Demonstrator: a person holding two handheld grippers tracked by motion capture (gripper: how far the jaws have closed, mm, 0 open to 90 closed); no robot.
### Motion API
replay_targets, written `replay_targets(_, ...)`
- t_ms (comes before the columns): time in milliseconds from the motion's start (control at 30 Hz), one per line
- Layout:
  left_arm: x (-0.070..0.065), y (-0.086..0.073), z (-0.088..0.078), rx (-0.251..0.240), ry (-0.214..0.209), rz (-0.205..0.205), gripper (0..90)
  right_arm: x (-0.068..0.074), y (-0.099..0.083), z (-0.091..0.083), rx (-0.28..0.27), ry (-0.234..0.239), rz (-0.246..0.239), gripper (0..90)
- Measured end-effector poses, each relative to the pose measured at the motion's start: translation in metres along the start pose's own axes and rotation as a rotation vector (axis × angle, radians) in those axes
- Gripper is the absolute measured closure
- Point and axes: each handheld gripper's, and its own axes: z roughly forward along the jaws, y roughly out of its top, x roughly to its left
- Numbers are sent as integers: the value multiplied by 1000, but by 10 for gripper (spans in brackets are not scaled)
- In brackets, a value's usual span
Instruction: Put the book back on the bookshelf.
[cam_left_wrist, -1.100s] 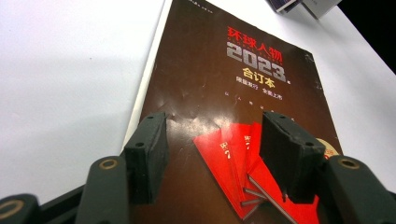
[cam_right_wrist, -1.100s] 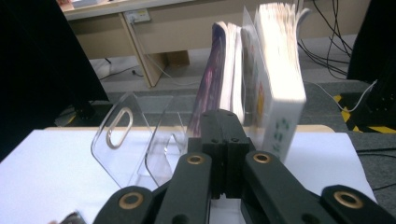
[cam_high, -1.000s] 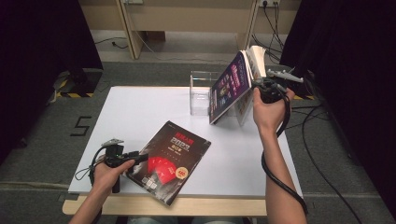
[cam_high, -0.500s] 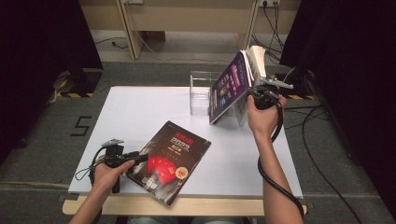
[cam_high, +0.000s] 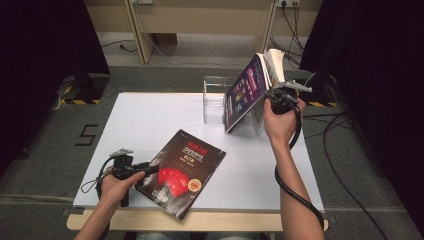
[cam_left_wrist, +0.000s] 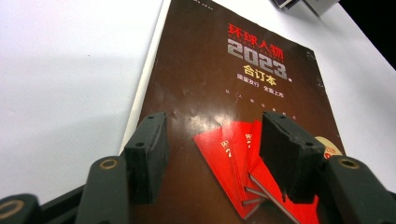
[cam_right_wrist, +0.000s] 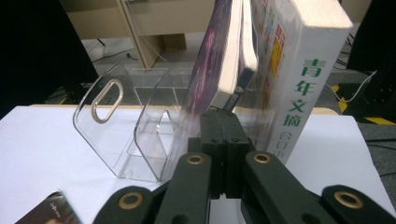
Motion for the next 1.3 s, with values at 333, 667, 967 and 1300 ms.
replay_targets(333, 1, 0, 0, -1, 1, 0, 409, 1, 7, 6, -21, -15, 3, 900)
replay_targets(667, 1, 0, 0, -1, 0, 1, 409, 0, 12, 9, -22, -30, 21, 900)
replay_targets(967, 1, 0, 0, -1, 0, 1, 409, -1, 3, 10, -8, -30, 20, 888)
replay_targets(1300, 0, 1, 0, -1, -1, 3, 409, -6, -7, 16, 24, -40, 31, 881)
